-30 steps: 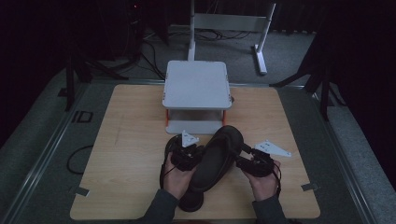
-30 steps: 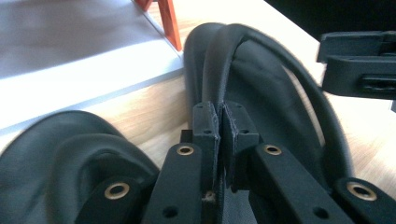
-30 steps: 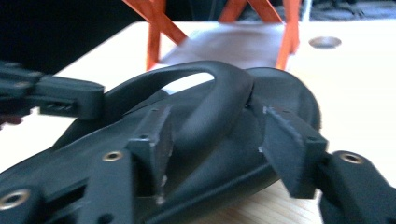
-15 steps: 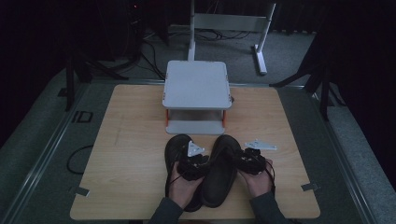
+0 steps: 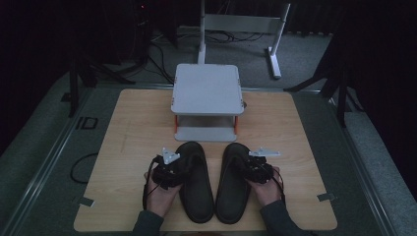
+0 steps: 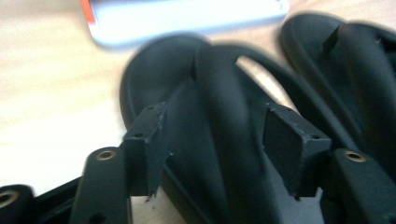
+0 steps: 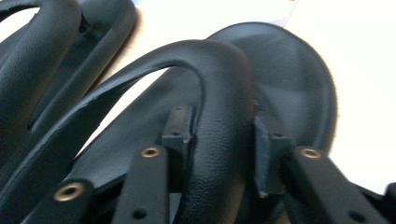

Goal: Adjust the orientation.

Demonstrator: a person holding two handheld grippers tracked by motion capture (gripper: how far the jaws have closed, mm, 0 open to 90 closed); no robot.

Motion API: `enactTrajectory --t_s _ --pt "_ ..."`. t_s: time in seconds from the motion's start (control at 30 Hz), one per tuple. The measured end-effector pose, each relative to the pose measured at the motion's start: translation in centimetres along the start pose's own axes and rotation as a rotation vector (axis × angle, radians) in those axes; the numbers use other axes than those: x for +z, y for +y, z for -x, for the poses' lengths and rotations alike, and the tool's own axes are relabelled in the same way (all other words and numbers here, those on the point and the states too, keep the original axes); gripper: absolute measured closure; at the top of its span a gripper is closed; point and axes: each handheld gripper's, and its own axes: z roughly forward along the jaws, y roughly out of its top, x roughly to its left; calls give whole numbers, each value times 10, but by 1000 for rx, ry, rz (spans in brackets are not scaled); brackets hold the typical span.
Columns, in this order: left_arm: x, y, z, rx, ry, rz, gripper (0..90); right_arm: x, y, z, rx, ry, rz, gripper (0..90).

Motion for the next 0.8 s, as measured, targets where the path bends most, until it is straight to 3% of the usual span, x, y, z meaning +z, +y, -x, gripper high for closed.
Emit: enactTrajectory --t_s 0.07,0.17,0.27,0.43,0.57,0.8 --pt "3 -2 -1 2 -37 -5 475 0 0 0 4 3 -1 658" --pt "6 1 3 23 -48 -23 558 0 0 -1 1 10 11 665" --pt "9 2 6 52 -42 -41 598 1 2 -2 -1 22 18 669" --pt "7 4 2 52 -53 -35 645 2 5 -8 -9 41 32 673" --pt "4 9 -2 90 -37 -22 703 6 9 -15 -28 71 39 674" --pt "4 10 -10 75 -38 -11 718 19 13 -28 -40 107 45 674"
